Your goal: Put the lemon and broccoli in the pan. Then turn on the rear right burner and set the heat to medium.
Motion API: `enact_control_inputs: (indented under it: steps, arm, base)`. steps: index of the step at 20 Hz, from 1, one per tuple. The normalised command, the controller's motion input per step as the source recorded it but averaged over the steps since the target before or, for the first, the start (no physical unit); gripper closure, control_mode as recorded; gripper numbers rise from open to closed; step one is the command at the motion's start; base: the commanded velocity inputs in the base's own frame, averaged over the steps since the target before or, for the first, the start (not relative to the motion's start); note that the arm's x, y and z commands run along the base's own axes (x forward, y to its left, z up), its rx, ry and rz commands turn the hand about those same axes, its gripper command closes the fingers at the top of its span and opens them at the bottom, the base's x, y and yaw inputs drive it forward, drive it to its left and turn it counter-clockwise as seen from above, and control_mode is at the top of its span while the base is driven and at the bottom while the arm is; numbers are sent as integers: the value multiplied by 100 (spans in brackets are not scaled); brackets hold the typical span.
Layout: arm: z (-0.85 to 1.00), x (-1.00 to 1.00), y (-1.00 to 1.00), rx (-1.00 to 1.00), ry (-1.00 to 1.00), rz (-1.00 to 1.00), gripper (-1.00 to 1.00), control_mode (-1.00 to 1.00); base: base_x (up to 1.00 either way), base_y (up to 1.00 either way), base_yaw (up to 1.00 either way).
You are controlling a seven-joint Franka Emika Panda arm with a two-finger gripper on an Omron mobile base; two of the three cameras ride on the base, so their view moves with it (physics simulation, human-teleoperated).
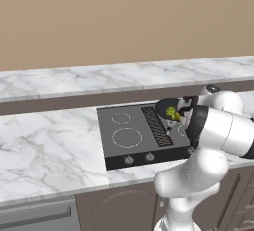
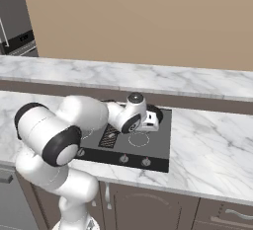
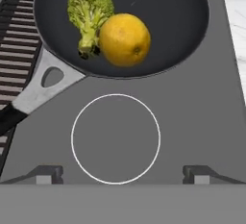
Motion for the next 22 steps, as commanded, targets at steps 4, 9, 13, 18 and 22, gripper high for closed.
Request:
enact_control_inputs:
  steps: [4, 9, 13, 18, 22]
  arm:
    - [0, -44, 2, 10, 0, -18, -100, -100]
    - [0, -48, 22, 6, 0, -2, -100, -100]
    - [0, -36, 19, 2, 4, 12, -100, -100]
    - [8, -18, 3, -2, 23, 9, -100, -100]
    - [0, -12, 0, -6, 31, 5, -100, -100]
  base:
    - [0, 0, 0]
    - [0, 0, 0]
    - [0, 0, 0]
    - [0, 0, 0]
    - [0, 0, 0]
